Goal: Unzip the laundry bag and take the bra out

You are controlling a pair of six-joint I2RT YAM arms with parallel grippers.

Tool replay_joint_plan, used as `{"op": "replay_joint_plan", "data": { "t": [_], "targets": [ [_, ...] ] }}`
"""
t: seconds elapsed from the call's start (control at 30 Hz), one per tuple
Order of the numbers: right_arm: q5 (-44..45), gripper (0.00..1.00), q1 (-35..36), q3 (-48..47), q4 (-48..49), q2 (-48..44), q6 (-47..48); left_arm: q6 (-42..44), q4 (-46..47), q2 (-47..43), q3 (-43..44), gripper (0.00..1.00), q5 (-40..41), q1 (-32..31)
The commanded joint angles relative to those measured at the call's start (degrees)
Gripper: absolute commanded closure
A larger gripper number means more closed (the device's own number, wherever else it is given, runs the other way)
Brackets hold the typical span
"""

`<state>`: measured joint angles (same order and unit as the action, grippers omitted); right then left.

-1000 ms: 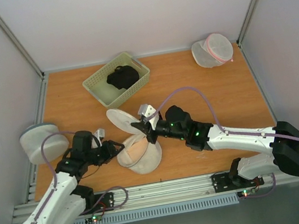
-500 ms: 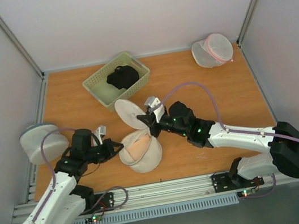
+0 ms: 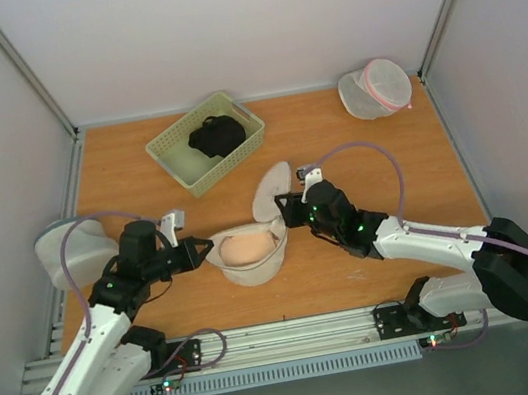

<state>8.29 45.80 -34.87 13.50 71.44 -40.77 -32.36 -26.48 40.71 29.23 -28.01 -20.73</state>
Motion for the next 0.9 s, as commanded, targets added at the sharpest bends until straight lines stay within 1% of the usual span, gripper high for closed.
{"op": "replay_joint_plan", "data": {
  "t": [0.0,0.07,0.1,0.13,0.2,0.3,0.33,0.43,0.47,0.53,0.57,0.63,0.7,0.73,0.77,0.83,0.87],
  "targets": [
    [2.86,0.76,-1.16,0.37,-5.8,0.42,-10.63,0.52,2.48,-0.06,-1.58,0.99,0.21,-0.48],
    [3.65,0.73,-1.71,0.51,-7.53,0.06,-11.83,0.31,3.25,-0.12,-1.81,0.99,-0.02,-0.61],
    [4.22,0.69,-1.88,0.51,-8.24,-0.14,-11.82,0.33,3.48,-0.18,-1.96,0.99,-0.03,-0.67],
    [4.96,0.64,-1.94,0.44,-9.0,-0.52,-11.85,0.36,3.53,-0.23,-2.17,0.99,0.02,-0.63],
    [8.14,0.49,-2.03,0.06,-12.07,-1.88,-12.15,0.12,3.76,-0.36,-2.31,0.99,0.06,-0.63],
    [13.69,0.22,-2.03,-0.43,-18.09,-5.04,-13.06,0.1,4.37,-0.2,-2.58,0.99,0.32,-0.64],
    [15.4,0.15,-2.11,-0.46,-20.11,-6.41,-13.48,0.18,4.69,-0.28,-2.73,0.99,0.37,-0.63],
    [19.73,0.02,-2.19,-0.62,-25.83,-10.68,-14.11,0.07,6.29,-0.55,-3.35,0.99,0.34,-0.63],
    [21.2,0.02,-2.18,-0.97,-27.73,-12.2,-13.85,-0.02,6.65,-0.62,-3.6,0.99,0.26,-0.63],
    [22.25,0.02,-2.13,-2.15,-28.19,-14.97,-8.85,-0.18,7.01,-0.8,-3.76,0.99,0.32,-0.67],
    [20.55,0.07,-2.0,-2.94,-26.02,-15.94,-2.57,-0.21,6.97,-0.87,-3.75,0.99,0.25,-0.63],
    [10.01,0.21,-0.71,-5.44,-19.23,-15.95,13.35,-0.3,7.01,-0.9,-3.75,0.99,0.15,-0.63],
    [-1.35,0.23,2.4,-10.78,-18.66,-12.25,24.67,-0.3,6.97,-0.9,-3.76,0.99,0.21,-0.63],
    [-5.99,0.26,4.33,-14.46,-21.63,-9.1,29.9,-0.27,6.97,-0.96,-3.77,0.99,0.23,-0.63],
    [-10.1,0.29,6.67,-18.02,-25.13,-4.47,32.66,-0.33,6.97,-1.11,-3.83,0.99,0.3,-0.63],
    [-12.6,0.36,12.06,-25.41,-30.92,2.06,35.7,-0.32,6.95,-1.33,-3.84,0.99,0.51,-0.63],
    [-13.33,0.38,13.87,-27.26,-33.01,4.48,36.44,-0.33,6.84,-1.49,-3.86,0.99,0.69,-0.63]
  ]
}}
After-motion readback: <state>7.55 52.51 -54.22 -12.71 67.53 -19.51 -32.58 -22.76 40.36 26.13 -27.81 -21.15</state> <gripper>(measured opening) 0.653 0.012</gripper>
